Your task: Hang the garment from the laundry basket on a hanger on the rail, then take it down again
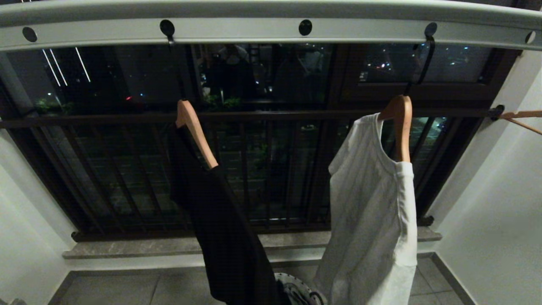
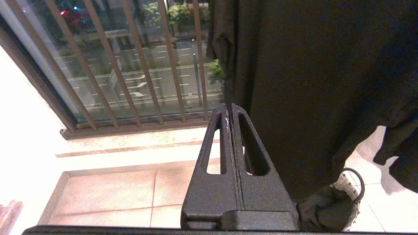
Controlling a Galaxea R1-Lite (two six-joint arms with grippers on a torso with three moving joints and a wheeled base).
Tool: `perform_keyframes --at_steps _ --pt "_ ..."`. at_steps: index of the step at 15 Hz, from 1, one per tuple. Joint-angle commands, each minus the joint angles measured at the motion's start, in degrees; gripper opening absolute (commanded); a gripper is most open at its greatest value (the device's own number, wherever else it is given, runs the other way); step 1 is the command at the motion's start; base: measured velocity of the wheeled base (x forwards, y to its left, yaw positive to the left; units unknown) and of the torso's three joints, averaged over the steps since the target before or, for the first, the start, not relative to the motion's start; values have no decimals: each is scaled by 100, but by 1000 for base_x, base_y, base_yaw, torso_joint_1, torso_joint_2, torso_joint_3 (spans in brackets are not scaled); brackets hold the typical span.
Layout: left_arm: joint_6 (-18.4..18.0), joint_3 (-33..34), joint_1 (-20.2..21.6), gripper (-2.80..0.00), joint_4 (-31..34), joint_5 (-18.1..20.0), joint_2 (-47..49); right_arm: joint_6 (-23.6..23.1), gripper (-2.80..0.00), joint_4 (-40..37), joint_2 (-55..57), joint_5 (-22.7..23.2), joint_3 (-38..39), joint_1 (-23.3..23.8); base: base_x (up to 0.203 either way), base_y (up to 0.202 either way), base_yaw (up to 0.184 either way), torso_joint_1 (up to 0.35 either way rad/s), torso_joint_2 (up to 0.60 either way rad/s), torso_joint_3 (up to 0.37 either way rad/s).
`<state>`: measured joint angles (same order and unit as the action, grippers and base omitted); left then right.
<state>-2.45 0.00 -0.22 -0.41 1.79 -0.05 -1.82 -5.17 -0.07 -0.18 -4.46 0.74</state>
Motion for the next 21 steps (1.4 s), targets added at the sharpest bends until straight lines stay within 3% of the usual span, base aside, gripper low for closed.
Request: perform_keyframes --at_steps 1,21 --pt "-4 14 4 -280 -2 3 -4 0 -280 54 -1 -3 270 -4 0 0 0 0 0 0" --pt "-1 16 4 -280 -2 -2 -4 112 -280 131 -1 -8 288 -4 0 0 0 0 0 0"
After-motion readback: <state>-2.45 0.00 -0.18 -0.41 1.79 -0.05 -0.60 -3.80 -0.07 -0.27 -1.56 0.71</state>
